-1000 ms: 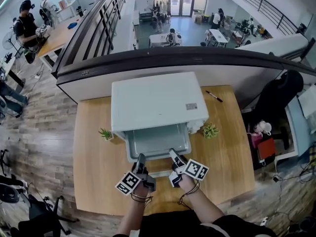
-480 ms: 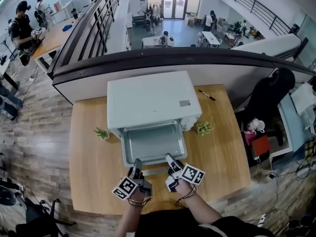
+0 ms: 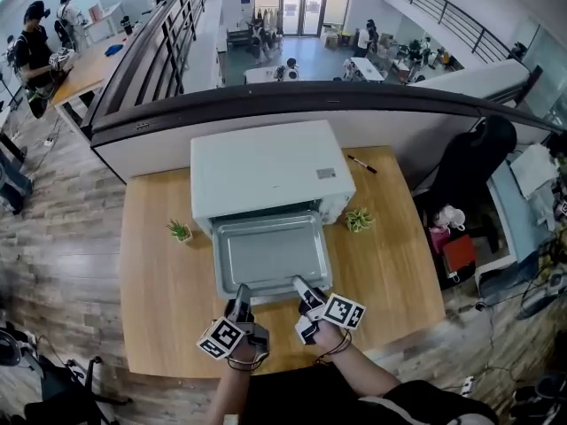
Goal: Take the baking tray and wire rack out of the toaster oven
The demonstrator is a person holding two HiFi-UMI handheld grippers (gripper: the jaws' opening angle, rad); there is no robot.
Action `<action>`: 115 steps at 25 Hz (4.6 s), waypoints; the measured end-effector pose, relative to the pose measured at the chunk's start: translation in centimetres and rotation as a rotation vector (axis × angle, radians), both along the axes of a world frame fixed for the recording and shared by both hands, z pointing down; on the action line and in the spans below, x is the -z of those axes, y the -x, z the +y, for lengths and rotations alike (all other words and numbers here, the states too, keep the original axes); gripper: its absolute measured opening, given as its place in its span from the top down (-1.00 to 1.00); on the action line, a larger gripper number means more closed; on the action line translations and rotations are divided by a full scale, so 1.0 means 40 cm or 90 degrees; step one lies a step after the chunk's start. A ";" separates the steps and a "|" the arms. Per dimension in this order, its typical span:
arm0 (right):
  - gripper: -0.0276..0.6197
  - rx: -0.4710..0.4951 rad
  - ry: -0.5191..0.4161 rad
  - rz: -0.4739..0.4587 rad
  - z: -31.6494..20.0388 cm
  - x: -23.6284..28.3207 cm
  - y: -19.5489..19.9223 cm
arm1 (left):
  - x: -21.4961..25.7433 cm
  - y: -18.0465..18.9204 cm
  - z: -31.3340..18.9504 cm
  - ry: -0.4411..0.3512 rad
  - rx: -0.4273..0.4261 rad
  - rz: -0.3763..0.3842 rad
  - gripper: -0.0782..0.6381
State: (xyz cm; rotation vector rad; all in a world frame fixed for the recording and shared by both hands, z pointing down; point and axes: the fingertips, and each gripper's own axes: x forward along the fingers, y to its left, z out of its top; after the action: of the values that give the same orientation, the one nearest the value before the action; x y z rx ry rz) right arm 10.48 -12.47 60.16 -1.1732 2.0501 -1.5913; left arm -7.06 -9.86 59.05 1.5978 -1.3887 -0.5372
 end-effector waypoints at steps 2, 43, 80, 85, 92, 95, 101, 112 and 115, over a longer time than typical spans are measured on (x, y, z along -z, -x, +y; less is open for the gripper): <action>0.45 0.000 0.003 -0.001 0.016 -0.001 0.006 | 0.006 0.001 0.011 0.000 -0.005 0.003 0.37; 0.43 0.469 0.003 0.071 0.324 -0.062 0.707 | -0.100 0.546 0.599 0.068 0.439 0.062 0.36; 0.05 0.578 0.102 0.283 0.413 -0.274 0.716 | -0.325 0.523 0.679 0.303 0.418 0.110 0.34; 0.03 0.596 0.119 0.304 0.434 -0.285 0.700 | -0.343 0.523 0.693 0.337 0.415 0.121 0.33; 0.02 0.633 0.088 0.359 0.454 -0.285 0.677 | -0.342 0.509 0.715 0.368 0.396 0.097 0.26; 0.03 0.638 0.082 0.364 0.463 -0.282 0.658 | -0.344 0.503 0.732 0.372 0.391 0.093 0.26; 0.03 0.649 0.081 0.363 0.482 -0.281 0.633 | -0.345 0.484 0.759 0.384 0.377 0.096 0.24; 0.03 0.656 0.081 0.357 0.496 -0.270 0.650 | -0.315 0.532 0.741 0.387 0.331 -0.011 0.17; 0.03 0.657 0.084 0.358 0.493 -0.273 0.661 | -0.308 0.550 0.728 0.378 0.317 -0.040 0.15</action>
State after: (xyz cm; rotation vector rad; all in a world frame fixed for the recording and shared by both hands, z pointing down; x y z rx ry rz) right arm -15.95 7.27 71.08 -0.6143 3.3051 -1.9398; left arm -29.05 19.27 71.37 0.8003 -1.7975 -0.3098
